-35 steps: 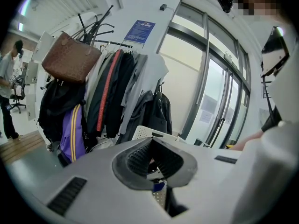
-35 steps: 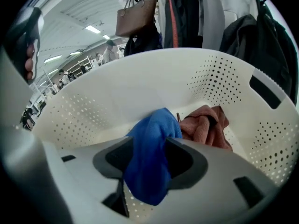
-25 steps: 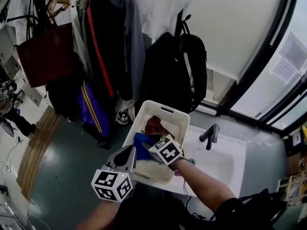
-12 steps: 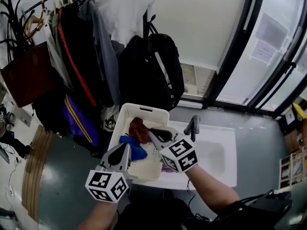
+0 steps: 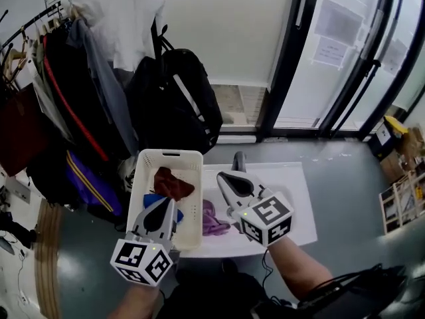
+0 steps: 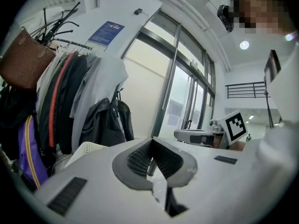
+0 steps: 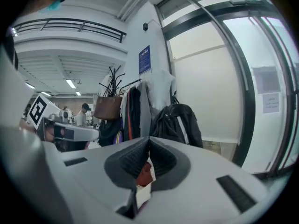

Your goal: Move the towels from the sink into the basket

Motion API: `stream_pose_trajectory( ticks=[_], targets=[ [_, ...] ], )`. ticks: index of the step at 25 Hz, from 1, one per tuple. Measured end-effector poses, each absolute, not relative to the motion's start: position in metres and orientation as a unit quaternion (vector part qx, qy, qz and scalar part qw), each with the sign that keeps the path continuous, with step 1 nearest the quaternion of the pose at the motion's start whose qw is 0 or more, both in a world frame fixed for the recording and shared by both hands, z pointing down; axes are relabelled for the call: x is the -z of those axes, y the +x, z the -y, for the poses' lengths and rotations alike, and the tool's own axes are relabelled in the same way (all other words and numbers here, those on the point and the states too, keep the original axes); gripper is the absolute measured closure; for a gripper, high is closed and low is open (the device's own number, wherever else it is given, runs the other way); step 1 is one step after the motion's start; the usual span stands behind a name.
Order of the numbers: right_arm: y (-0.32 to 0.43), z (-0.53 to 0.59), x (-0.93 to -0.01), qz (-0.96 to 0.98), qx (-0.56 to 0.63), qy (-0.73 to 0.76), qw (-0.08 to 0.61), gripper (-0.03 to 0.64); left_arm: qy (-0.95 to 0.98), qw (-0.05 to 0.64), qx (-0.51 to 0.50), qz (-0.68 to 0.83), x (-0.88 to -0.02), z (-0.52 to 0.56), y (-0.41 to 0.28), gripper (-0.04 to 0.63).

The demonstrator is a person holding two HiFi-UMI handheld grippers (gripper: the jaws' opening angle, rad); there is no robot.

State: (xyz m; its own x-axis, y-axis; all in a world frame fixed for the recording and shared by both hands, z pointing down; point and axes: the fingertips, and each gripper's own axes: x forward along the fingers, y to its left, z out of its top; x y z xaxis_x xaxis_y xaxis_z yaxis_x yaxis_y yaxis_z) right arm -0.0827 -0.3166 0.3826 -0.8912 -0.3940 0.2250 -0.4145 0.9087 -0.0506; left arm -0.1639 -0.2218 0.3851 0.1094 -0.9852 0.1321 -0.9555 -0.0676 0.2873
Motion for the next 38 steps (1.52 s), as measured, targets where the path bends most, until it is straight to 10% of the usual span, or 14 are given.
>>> stream_pose_trajectory(
  ticks=[38],
  targets=[
    [0.024,0.337,-0.370,0.946,-0.070,0.312,0.043,0.607,0.782,0.093,0.035,0.616,-0.353,0.241,-0.109,0.592]
  ],
)
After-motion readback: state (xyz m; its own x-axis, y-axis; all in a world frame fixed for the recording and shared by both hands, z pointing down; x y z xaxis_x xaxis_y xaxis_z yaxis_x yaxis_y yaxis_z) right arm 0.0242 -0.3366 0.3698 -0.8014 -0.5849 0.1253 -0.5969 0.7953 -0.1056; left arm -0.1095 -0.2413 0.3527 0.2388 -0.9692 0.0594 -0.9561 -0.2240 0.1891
